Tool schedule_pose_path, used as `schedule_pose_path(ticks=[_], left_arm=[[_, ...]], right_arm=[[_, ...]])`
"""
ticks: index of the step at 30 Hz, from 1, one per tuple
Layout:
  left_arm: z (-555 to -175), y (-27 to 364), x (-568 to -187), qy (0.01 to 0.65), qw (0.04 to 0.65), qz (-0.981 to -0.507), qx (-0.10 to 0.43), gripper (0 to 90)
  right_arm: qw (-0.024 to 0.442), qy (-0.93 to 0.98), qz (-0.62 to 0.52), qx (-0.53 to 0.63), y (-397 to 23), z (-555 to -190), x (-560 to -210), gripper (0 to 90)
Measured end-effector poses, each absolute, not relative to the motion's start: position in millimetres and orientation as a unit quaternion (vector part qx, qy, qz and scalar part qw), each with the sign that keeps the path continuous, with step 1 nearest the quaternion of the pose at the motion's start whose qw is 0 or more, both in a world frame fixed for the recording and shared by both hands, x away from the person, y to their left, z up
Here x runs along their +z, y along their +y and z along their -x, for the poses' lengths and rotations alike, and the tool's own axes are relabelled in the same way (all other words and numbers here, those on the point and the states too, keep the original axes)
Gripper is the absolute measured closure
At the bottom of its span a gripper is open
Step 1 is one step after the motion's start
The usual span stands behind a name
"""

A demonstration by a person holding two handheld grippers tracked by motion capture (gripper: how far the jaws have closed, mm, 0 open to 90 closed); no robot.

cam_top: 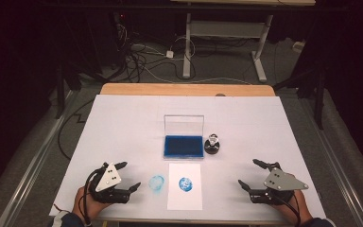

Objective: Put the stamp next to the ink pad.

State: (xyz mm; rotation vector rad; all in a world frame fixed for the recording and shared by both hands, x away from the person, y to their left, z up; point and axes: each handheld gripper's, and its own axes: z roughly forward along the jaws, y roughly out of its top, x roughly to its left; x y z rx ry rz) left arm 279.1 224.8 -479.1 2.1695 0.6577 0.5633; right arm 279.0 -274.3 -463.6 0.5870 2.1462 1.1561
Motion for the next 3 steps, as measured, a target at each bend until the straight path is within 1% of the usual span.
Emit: schedule_pose_path(ticks=[3], left_arm=[[-280.9,225.2,-479.2,0.260,0.390,-0.855,0.222,17.0]], right_arm=[[0.315,0.809,-0.223,0.442,-274.8,-279.9,-463.0,18.1]])
